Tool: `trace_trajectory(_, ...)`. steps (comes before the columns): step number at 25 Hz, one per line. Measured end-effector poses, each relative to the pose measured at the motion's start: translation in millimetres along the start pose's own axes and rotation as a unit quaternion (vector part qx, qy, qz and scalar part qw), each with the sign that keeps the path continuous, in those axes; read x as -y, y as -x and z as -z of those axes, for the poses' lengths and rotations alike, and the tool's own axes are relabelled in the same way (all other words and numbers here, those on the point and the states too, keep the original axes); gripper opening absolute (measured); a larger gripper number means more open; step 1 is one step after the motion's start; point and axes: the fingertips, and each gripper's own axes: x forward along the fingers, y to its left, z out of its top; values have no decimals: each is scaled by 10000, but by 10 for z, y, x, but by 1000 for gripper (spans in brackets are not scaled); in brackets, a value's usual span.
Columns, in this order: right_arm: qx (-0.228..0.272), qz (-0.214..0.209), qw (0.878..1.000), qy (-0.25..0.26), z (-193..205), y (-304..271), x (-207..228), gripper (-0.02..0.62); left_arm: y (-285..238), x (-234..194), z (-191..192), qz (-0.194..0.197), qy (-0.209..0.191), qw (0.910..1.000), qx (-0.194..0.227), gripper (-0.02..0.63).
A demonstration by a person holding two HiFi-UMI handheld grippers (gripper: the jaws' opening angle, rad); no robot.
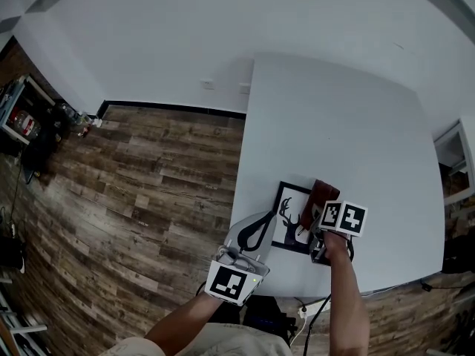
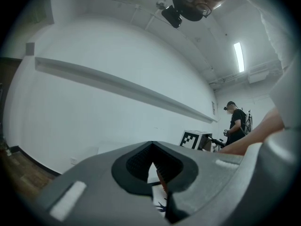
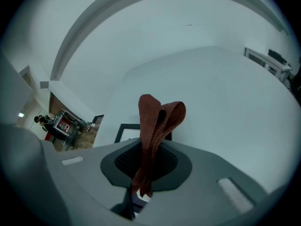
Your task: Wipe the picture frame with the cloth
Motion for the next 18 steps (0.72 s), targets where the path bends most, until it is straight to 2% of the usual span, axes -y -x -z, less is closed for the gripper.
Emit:
trace_trajectory(7,66,-561,9981,227,-47,39,-573,61,46,-82,-4,-145,-34,9999,6,0)
trace_trajectory(10,-52,-672,9973,279,22,-35,-718,61,58,-141,-53,-240,-80,9996,118,0)
trace_trajectory(18,-480,-797,9956,101,351,-328,-870,61,170,-221,-42,-337,-89,9994,-13,0)
